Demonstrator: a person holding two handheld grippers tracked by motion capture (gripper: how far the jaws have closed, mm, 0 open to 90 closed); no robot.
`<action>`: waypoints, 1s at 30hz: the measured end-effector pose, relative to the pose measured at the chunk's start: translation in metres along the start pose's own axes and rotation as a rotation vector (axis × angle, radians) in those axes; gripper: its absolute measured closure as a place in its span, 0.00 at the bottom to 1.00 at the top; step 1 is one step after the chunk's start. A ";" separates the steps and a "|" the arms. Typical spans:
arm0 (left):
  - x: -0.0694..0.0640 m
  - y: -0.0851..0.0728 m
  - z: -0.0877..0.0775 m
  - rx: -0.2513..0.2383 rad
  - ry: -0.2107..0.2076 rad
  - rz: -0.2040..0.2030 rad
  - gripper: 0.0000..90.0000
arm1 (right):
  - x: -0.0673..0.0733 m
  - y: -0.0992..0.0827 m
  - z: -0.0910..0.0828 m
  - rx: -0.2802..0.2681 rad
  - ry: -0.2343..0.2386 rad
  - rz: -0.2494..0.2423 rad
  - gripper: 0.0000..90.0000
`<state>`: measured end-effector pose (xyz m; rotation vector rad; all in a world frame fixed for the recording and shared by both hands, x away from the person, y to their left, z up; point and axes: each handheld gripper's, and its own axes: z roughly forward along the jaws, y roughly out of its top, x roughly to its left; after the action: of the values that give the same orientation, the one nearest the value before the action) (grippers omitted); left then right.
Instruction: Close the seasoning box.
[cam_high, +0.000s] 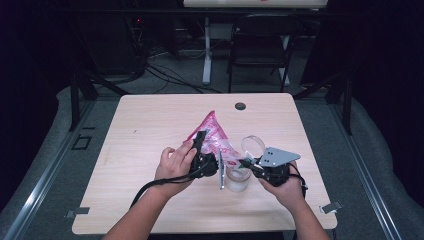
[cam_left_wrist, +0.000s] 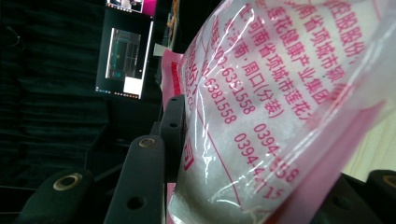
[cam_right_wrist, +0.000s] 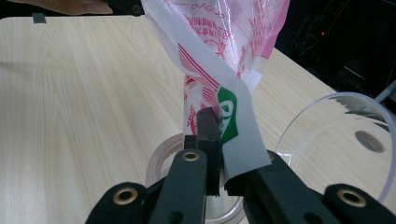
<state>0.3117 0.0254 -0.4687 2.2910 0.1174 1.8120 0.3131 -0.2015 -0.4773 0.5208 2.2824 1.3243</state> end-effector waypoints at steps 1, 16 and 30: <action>0.000 0.000 0.000 -0.001 0.000 0.000 0.73 | 0.000 0.000 0.000 0.000 0.000 0.000 0.98; 0.001 0.001 0.000 -0.002 0.008 0.004 0.73 | 0.000 0.000 0.000 0.000 0.001 0.001 0.98; 0.001 0.001 -0.001 -0.006 0.010 0.007 0.73 | 0.000 0.000 0.000 -0.001 0.000 0.001 0.98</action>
<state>0.3113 0.0244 -0.4671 2.2810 0.1059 1.8249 0.3132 -0.2018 -0.4772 0.5214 2.2817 1.3253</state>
